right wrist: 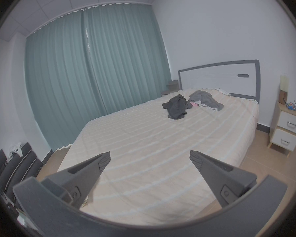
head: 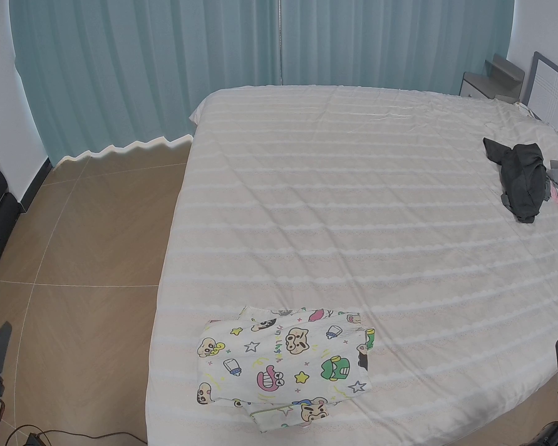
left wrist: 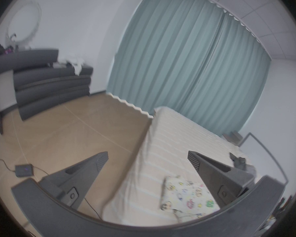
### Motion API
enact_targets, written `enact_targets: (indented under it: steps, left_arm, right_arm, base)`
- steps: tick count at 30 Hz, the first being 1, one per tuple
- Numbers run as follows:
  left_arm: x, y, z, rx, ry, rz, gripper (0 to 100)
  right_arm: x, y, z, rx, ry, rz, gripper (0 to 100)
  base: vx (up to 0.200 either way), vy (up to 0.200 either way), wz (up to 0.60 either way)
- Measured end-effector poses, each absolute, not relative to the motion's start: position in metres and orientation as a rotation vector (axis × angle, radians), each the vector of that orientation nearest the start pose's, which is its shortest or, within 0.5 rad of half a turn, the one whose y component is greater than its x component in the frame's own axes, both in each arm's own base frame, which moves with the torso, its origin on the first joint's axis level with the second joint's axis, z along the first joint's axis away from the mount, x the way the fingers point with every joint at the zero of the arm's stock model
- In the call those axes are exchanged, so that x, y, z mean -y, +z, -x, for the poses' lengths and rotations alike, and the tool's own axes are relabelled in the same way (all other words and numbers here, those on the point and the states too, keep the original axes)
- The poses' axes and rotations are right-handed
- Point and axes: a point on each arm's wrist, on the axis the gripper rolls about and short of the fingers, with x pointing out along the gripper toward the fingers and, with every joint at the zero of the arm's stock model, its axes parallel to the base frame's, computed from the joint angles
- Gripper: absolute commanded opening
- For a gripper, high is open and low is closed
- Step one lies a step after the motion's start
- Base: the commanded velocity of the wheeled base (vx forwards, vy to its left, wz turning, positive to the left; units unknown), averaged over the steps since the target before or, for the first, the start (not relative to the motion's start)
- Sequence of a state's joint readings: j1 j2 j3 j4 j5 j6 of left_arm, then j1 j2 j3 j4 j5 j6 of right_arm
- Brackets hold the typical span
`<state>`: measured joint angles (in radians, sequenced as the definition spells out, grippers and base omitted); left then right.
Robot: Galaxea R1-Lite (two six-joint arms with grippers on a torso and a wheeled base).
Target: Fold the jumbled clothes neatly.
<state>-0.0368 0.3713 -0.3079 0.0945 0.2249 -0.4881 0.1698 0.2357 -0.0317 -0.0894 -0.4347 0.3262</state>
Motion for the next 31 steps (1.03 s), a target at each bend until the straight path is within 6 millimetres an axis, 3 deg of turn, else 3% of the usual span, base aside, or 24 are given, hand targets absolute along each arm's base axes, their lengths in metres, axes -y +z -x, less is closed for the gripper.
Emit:
enact_targets:
  steps: [5,10,14,31]
  left_arm:
    - [-0.003,0.137,0.020,-0.049,0.197,0.261,100]
    - [-0.001,0.103,0.022,-0.063,0.079,0.042,100]
    - [0.000,0.087,0.021,-0.049,0.010,-0.027,100]
    - [0.001,0.079,0.023,-0.009,-0.026,0.001,100]
  right_arm:
    - [0.009,0.093,0.010,-0.030,-0.218,-0.235,100]
    - [0.007,0.091,0.013,-0.016,-0.136,-0.156,100]
    - [0.004,0.090,0.015,-0.016,-0.016,-0.119,100]
    - [0.000,0.081,0.022,-0.007,-0.009,0.001,100]
  base:
    - [0.000,0.000,0.00]
    - [0.000,0.000,0.00]
    - [0.000,0.000,0.00]
    - [0.000,0.000,0.00]
